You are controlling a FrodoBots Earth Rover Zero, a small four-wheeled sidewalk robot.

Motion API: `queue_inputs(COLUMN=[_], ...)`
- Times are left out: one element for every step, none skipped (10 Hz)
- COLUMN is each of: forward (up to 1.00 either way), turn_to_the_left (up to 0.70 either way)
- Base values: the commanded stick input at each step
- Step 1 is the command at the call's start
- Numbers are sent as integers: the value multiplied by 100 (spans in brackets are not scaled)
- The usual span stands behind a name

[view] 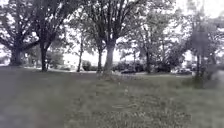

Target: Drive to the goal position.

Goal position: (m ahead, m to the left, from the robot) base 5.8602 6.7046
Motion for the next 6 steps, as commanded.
queue_inputs(forward=[70, 70, 70, 70, 70, 70], turn_to_the_left=[0, 0, 0, 0, 0, 0])
